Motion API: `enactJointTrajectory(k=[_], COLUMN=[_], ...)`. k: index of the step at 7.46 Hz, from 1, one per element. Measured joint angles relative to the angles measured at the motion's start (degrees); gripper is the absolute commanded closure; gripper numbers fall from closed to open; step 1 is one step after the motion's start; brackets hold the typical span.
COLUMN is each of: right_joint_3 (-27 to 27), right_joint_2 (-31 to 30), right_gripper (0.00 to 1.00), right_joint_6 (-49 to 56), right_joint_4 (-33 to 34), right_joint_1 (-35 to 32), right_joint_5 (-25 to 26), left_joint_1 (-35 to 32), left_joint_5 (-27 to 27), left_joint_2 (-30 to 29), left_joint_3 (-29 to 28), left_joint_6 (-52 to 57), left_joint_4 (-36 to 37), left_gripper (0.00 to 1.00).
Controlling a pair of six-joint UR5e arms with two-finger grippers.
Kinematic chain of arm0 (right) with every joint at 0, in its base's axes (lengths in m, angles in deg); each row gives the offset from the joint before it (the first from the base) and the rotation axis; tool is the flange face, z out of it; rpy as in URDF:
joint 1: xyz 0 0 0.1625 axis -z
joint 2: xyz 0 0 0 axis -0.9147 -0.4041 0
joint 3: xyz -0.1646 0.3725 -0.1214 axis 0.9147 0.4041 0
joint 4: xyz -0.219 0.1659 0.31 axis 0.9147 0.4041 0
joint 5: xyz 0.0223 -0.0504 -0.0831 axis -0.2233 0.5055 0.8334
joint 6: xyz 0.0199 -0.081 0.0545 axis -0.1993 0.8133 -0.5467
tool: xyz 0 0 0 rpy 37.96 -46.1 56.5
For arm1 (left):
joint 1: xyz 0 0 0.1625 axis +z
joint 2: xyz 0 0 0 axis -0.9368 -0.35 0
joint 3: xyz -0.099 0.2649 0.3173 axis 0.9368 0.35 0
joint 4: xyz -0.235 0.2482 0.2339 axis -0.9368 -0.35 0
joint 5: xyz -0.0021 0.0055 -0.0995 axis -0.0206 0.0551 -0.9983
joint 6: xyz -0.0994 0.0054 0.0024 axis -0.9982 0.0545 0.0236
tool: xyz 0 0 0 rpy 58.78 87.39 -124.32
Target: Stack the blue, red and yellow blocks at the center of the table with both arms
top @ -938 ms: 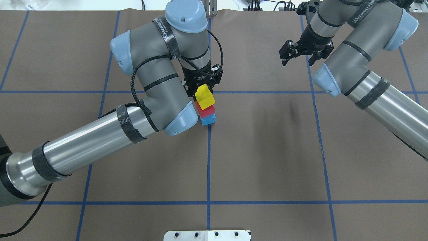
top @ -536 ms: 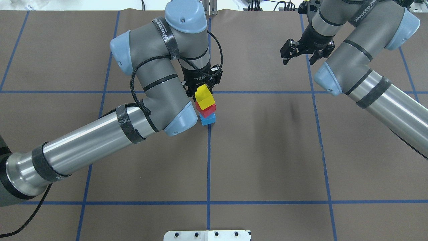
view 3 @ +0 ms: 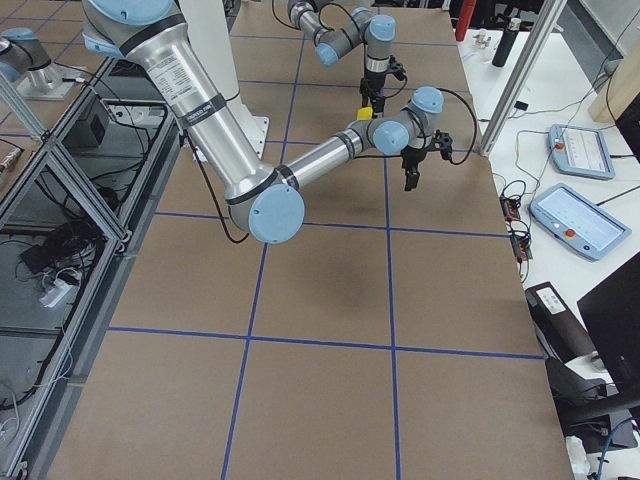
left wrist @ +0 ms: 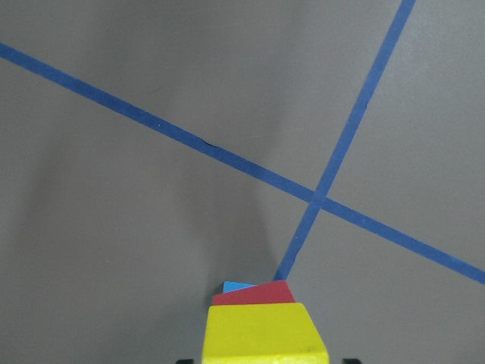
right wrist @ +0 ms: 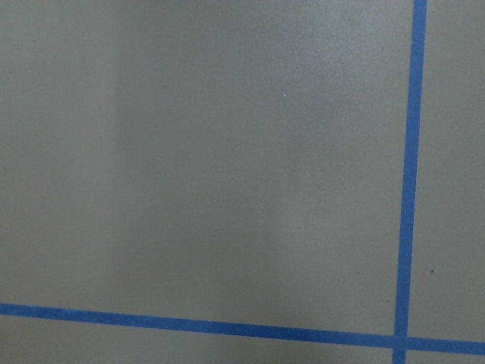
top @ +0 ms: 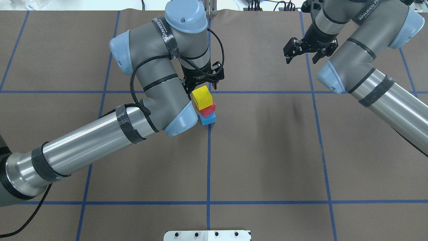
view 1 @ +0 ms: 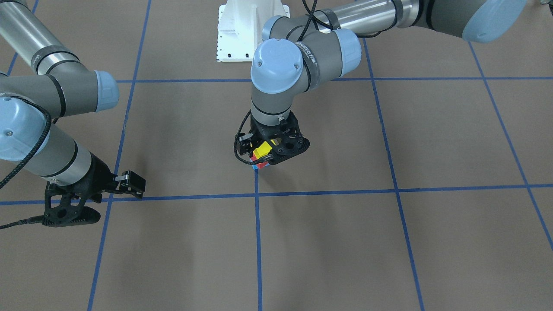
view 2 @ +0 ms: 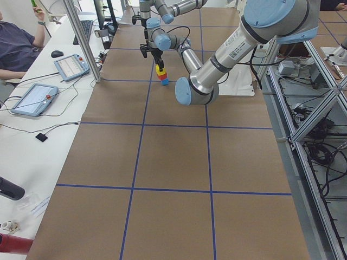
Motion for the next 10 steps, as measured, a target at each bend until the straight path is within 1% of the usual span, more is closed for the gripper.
enactJointTrajectory(k=[1,2,3,4,5,6,7,8,9,10], right_joint_3=[0.0,0.0,0.0,0.0,-0.1,-0.3,-0.2,0.1,0.8,1.9], right_joint_2=[-0.1,-0.3,-1.1,-2.6,-4.7,-7.3,-9.6,-11.6,-13.8,-15.5], right_gripper=[0.00,0.00,0.00,0.00,0.00,0.00,0.00,0.00,0.00,0.00], right_joint_6=[0.4,1.2,3.1,6.4,10.2,13.2,14.5,15.1,15.5,16.1], right_joint_4=[0.0,0.0,0.1,0.1,0.0,-0.1,-0.5,-1.4,-3.7,-7.0], right_joint_1=[-0.3,-1.0,-2.4,-4.3,-6.4,-8.5,-10.0,-10.7,-11.3,-12.6], right_joint_5=[-0.1,-0.3,-1.1,-2.6,-3.8,-4.3,-3.8,-1.3,2.1,3.6], left_joint_1=[0.0,-0.3,-1.2,-3.0,-5.4,-8.2,-11.8,-16.6,-22.6,-29.4], left_joint_5=[0.0,-0.1,-0.1,-0.2,-0.4,-0.5,-0.6,-0.6,-0.9,-2.8], left_joint_2=[0.0,0.3,1.4,5.0,11.7,21.4,31.6,40.7,48.3,53.2], left_joint_3=[1.1,3.6,7.9,15.4,24.2,33.2,39.4,41.9,41.7,38.8], left_joint_6=[0.1,0.7,3.3,9.0,16.4,25.7,34.3,43.0,54.0,65.7], left_joint_4=[0.2,1.1,3.7,8.1,11.4,12.7,11.8,8.2,4.1,1.7], left_gripper=[0.00,0.00,0.00,0.00,0.00,0.00,0.00,0.00,0.00,0.00])
